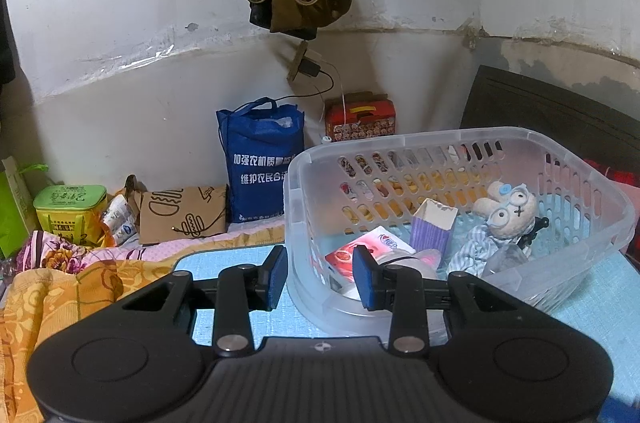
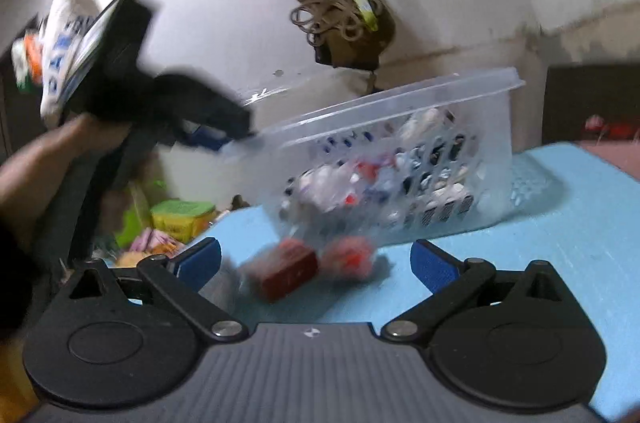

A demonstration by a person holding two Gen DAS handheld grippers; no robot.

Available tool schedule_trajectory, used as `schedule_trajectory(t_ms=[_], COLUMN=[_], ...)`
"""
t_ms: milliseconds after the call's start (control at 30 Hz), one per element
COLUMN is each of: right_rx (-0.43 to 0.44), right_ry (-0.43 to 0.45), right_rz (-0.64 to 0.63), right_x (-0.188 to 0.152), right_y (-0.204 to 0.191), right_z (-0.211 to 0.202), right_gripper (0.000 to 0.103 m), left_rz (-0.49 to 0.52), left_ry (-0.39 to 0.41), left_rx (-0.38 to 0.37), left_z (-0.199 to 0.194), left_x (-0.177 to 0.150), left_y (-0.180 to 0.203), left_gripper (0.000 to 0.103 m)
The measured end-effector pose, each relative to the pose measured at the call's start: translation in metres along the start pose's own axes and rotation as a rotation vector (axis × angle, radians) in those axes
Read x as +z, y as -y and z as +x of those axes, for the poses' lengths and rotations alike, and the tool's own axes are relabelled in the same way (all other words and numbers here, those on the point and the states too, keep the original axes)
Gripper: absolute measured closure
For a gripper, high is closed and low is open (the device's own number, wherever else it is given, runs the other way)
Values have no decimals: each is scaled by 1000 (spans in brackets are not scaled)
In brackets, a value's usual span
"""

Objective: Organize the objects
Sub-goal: 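Grasp the clear plastic bottle on the table with the right gripper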

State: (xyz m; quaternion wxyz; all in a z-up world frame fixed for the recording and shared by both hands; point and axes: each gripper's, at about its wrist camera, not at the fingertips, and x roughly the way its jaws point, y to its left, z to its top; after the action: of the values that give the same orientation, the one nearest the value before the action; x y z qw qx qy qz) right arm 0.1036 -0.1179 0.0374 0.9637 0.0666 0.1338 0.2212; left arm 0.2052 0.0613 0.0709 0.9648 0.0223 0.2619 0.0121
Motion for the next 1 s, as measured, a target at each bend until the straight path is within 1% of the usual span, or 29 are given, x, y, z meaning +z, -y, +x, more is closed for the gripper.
schedule_trajectory(t_ms=[33, 100, 200, 233, 267, 333, 400, 467, 500, 533, 600, 633, 700, 767, 867, 1000], right_rx=[-3, 21, 28, 41, 35, 32, 33, 27, 13, 1, -9, -14, -24, -15, -15, 0], right_ry=[14, 18, -16, -20, -23, -46, -70, -84, -92, -97, -112, -118, -129, -131, -124, -115], right_rz=[-19, -62, -111, -129, -152, -206, -225, -235, -241, -243, -226, -219, -225, -224, -234, -207], right_x=[-4, -10, -15, -17, -22, -27, -33, -37, -37, -36, -35, -34, -36, -36, -39, -38], right_y=[-7, -22, -46, -55, -64, -79, -90, -95, -97, -96, -93, -92, -91, -91, -93, -86], right_z=[-2, -2, 9, 13, 17, 28, 35, 40, 43, 45, 50, 52, 53, 53, 49, 43], right_gripper=[0, 0, 0, 0, 0, 2, 11, 16, 23, 27, 38, 40, 47, 54, 55, 56], left_rz=[0, -1, -4, -3, -2, 1, 2, 4, 3, 2, 1, 2, 1, 1, 2, 2], left_ry=[0, -2, -4, -4, -4, -4, -4, -4, -4, -4, -5, -5, -5, -5, -4, -5], left_rx=[-1, 0, 1, 2, 2, 1, -1, -3, -5, -7, -9, -9, -8, -8, -8, -9], left_z=[-1, 0, 0, -1, -1, -1, -1, -1, -1, 0, 0, 0, 0, 0, 0, 0], left_x=[0, 0, 0, 0, 0, 0, 0, 1, 1, 1, 1, 2, 2, 1, 1, 1], left_y=[0, 0, 0, 1, 1, 1, 1, 1, 0, 0, 0, 0, 0, 0, 0, 0], left_gripper=[64, 64, 64, 64, 64, 63, 63, 63, 63, 63, 63, 63, 63, 63, 63, 63])
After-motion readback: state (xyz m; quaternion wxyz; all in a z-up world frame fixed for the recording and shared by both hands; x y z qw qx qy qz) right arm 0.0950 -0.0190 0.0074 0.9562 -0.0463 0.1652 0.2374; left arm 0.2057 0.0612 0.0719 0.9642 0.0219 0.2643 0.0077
